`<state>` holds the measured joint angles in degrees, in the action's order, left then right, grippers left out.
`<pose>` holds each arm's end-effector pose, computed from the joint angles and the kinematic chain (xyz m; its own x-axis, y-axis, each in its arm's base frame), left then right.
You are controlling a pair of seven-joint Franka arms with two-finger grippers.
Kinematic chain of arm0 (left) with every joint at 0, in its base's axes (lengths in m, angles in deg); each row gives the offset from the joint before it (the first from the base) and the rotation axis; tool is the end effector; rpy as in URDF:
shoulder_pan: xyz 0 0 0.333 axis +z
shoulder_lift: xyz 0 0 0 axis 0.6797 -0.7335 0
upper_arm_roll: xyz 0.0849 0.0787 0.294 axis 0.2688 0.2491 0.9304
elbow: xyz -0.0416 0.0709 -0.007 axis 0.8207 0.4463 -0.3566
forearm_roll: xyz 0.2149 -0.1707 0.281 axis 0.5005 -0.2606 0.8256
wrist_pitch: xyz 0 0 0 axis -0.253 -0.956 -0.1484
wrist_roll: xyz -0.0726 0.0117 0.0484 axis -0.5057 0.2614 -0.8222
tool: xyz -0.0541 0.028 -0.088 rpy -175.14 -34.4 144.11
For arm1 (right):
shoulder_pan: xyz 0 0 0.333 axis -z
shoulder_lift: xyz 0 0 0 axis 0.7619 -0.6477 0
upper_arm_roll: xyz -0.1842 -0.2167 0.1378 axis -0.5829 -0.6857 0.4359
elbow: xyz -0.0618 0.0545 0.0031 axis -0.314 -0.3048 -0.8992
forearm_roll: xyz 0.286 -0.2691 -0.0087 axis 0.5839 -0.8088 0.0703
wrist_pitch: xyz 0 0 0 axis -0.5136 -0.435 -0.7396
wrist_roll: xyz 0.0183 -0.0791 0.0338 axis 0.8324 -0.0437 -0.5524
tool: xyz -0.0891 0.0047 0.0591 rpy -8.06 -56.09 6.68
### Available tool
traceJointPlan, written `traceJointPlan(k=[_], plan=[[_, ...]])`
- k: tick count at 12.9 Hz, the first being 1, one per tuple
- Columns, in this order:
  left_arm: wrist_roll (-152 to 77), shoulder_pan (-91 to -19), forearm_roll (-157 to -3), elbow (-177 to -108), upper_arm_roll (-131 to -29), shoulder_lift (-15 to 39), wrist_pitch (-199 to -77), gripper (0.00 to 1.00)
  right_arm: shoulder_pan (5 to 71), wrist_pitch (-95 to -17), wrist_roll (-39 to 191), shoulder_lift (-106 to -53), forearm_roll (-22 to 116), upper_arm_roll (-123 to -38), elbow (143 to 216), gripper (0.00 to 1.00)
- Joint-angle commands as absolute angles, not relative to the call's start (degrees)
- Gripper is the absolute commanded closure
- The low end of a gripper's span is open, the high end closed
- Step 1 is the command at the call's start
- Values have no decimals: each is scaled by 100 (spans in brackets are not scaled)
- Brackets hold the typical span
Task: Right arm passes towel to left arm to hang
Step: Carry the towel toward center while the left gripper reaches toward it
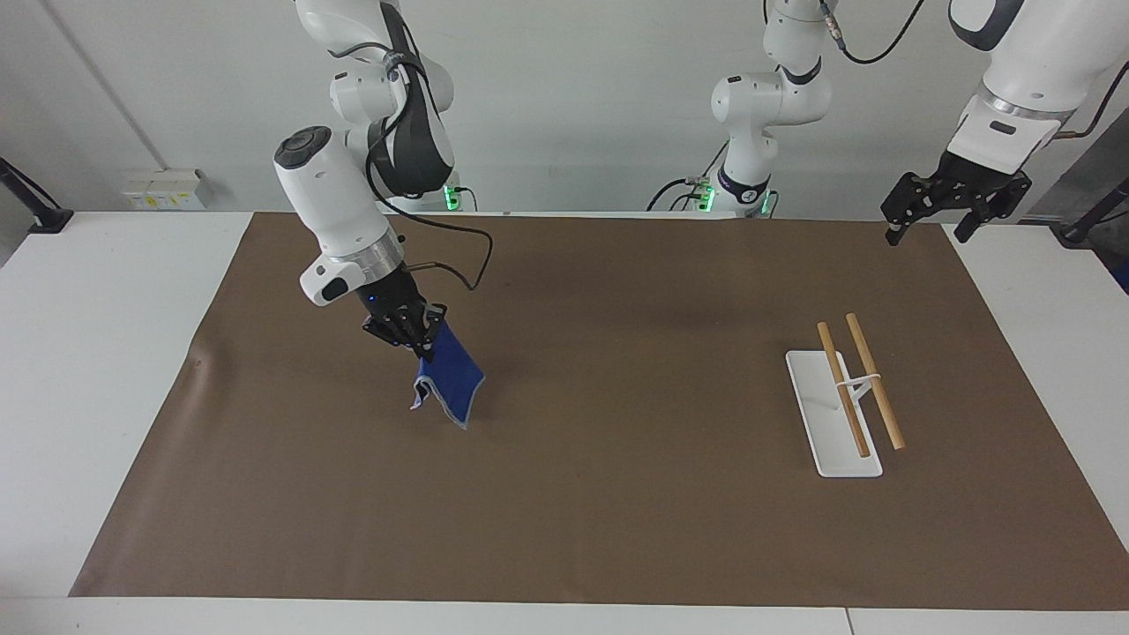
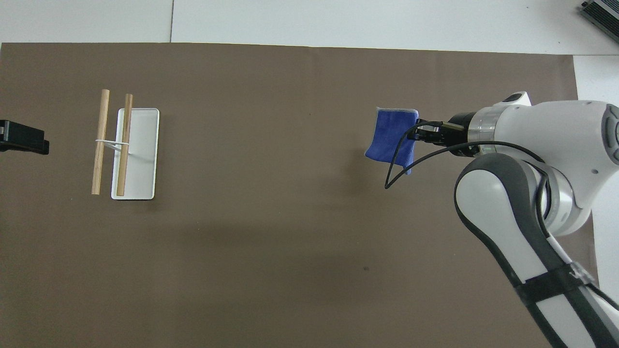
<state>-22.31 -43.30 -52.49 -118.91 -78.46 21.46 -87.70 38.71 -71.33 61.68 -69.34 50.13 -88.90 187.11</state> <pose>0.5515 -0.0180 0.6554 0.9986 -0.0357 0.0386 -0.0344 -0.9988 -0.0341 0.5963 0.1125 0.4673 0.9435 -0.3085 0.1206 -0.2076 -0.8345 -0.5104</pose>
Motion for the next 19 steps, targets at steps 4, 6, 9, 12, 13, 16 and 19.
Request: traceJointPlan(k=[4,6,9,12,13,16,19], plan=[[-2172,-4309,-5190,-12090,-7896,2299,-8867,0,3882,-7130,6071,-6917,7332,-8638,18648,100],[-2207,-4309,-5216,-12090,-7957,2317,-8736,0,3821,-7183,5843,-6917,8001,-8637,18657,100],[-2888,-4309,-5844,-12422,-8124,2448,-8919,0,3287,-8023,5650,-6899,9090,-8637,18683,100],[-4707,-4212,-7139,-13729,-8246,2983,-10400,0,2758,-8624,5518,-6925,10101,-8637,18683,100],[-5234,-4212,-7385,-13994,-8448,3081,-10858,0,2618,-8711,5317,-6917,10270,-8637,18692,100],[-7000,-4203,-8097,-14505,-8896,3231,-12159,0,2266,-8984,4719,-6960,10463,-8629,18692,100],[-8408,-4203,-8336,-14997,-9511,3345,-13363,0,2010,-9363,4708,-6969,11185,-8628,18692,100]])
